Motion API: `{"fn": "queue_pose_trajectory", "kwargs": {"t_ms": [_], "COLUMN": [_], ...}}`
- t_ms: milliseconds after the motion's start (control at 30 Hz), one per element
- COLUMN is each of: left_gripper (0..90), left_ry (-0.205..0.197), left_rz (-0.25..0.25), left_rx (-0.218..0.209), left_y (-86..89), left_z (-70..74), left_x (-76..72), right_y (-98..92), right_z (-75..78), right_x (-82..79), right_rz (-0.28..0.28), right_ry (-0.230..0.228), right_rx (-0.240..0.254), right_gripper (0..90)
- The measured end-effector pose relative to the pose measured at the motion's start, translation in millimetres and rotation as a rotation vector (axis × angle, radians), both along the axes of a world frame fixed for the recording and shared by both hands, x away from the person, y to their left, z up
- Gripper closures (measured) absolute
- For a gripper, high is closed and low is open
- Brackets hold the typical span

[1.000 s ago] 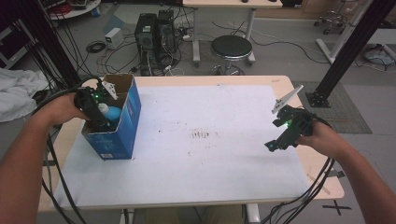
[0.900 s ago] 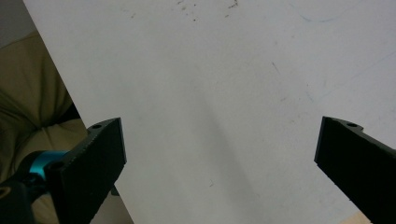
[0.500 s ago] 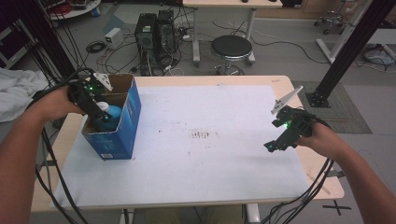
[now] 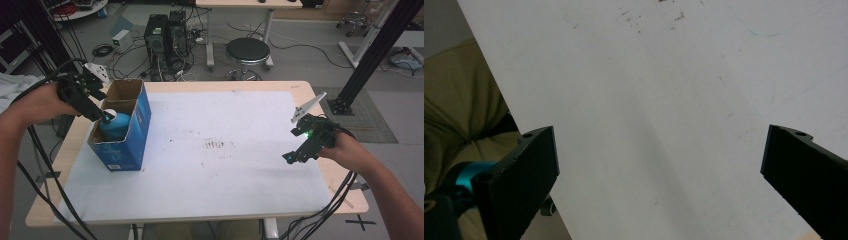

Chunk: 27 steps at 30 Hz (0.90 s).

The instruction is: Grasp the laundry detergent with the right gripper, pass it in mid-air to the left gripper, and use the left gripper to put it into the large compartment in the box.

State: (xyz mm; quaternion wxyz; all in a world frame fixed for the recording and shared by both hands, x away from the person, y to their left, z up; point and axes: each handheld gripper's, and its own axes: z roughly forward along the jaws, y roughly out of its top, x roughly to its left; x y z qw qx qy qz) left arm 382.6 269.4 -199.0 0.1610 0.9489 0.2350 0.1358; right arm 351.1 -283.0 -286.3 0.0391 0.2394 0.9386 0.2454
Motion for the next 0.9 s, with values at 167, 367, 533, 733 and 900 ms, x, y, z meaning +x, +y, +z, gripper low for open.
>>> {"fn": "queue_pose_trajectory", "kwargs": {"t_ms": [167,367,533,733,900], "left_gripper": [24.2,24.2,24.2,24.2,15.2], "left_ry": [-0.021,-0.046,-0.047,-0.006,0.027], "left_rz": [-0.026,-0.057,-0.079,-0.203,-0.299], "left_rx": [-0.043,-0.087,-0.142,-0.114,-0.112], "left_y": [-13.0,-38.9,-63.7,-104.1,-133.2], "left_z": [17.3,27.9,32.5,23.2,14.5], "left_x": [-10.7,-15.7,-8.5,-3.0,-0.6], "right_y": [2.0,1.7,1.9,5.7,8.4], "right_z": [3.3,5.9,7.8,9.2,9.0], "right_x": [-1.4,-1.1,-1.2,-0.2,0.4], "right_rz": [0.002,-0.006,-0.008,-0.002,0.001], "right_ry": [-0.008,-0.010,-0.013,-0.012,-0.011], "right_rx": [0.004,0.012,0.015,0.013,0.011], "right_gripper": [1.1,1.0,1.0,1.0,1.1]}}
